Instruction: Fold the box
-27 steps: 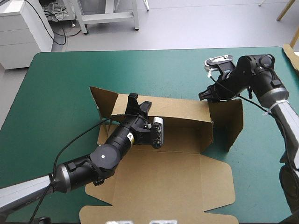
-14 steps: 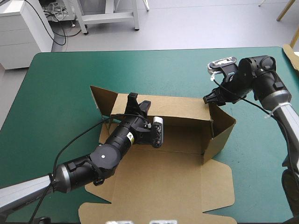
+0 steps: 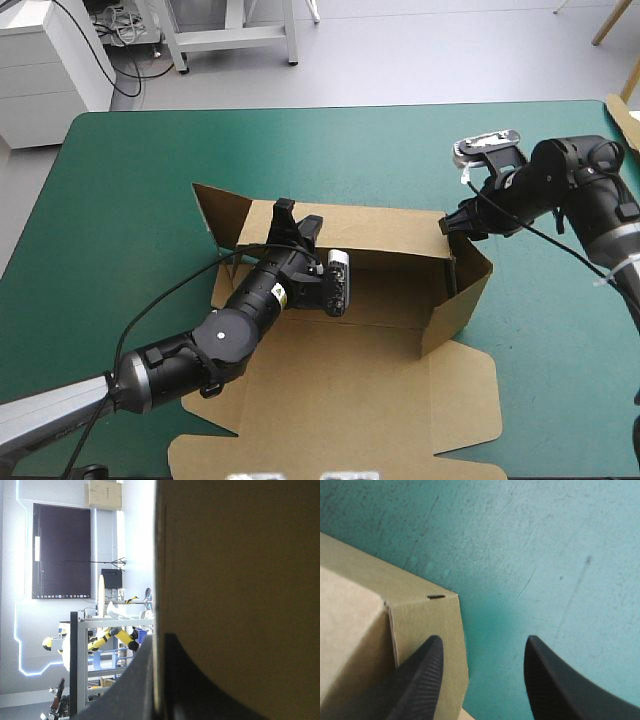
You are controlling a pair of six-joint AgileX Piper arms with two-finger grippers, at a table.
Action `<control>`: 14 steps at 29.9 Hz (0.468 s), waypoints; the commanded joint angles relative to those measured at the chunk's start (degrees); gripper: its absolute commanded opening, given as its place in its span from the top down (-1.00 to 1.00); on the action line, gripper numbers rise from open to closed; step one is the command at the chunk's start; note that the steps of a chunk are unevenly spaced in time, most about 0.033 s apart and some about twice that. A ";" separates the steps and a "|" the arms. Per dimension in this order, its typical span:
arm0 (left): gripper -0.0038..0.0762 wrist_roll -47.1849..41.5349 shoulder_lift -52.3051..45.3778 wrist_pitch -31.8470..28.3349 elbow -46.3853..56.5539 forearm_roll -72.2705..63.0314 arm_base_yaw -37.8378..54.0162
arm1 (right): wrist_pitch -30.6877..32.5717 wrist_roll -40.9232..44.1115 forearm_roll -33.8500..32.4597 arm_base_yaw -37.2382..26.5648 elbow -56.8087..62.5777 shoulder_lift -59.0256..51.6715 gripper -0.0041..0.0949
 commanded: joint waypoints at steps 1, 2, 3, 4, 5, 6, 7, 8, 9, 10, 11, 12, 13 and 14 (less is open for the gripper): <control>0.92 -0.80 -1.94 2.29 -1.86 2.09 -0.10 | -1.21 -0.56 0.61 -0.26 1.68 -5.31 -0.03; 0.92 -0.80 -1.94 2.29 -1.86 2.09 -0.10 | -1.21 -0.56 0.80 -0.26 2.48 -6.19 -0.03; 0.92 -0.80 -1.94 2.29 -1.86 2.09 -0.10 | -1.21 -0.56 1.06 -0.26 3.21 -7.01 -0.03; 0.92 -0.80 -1.94 2.29 -1.86 2.09 -0.10 | -1.21 -0.56 1.41 -0.26 3.89 -7.83 -0.03; 0.92 -0.80 -1.94 2.29 -1.86 2.09 -0.10 | -1.21 -0.56 1.95 -0.26 4.52 -8.35 -0.03; 0.92 -0.80 -1.94 2.29 -1.86 2.09 -0.10 | -1.21 -0.70 2.28 -0.26 5.33 -9.05 -0.03; 0.92 -0.80 -1.94 2.29 -1.86 2.09 -0.10 | -1.21 -1.07 2.48 -0.26 6.15 -9.63 -0.03; 0.92 -0.80 -1.94 2.29 -1.86 2.09 -0.10 | -1.21 -1.60 2.95 -0.26 6.88 -10.06 -0.03; 0.92 -0.80 -1.94 2.29 -1.86 2.09 -0.10 | -1.21 -2.37 3.64 -0.26 7.87 -10.52 -0.03; 0.92 -0.80 -1.94 2.29 -1.86 2.09 -0.10 | -1.31 -2.83 4.31 -0.26 8.97 -10.93 -0.03; 0.92 -0.80 -1.94 2.29 -1.86 2.09 -0.10 | -1.81 -3.30 4.76 -0.26 10.14 -11.45 -0.03; 0.92 -0.80 -1.94 2.19 -1.86 2.09 -0.10 | -2.25 -3.86 5.38 -0.26 11.17 -11.92 -0.03; 0.92 -0.80 -1.94 2.19 -1.86 2.09 -0.10 | -2.54 -4.12 5.91 -0.26 12.06 -12.39 -0.03; 0.92 -0.80 -1.94 2.19 -1.86 2.09 -0.10 | -2.65 -4.68 6.62 -0.26 12.68 -12.70 -0.03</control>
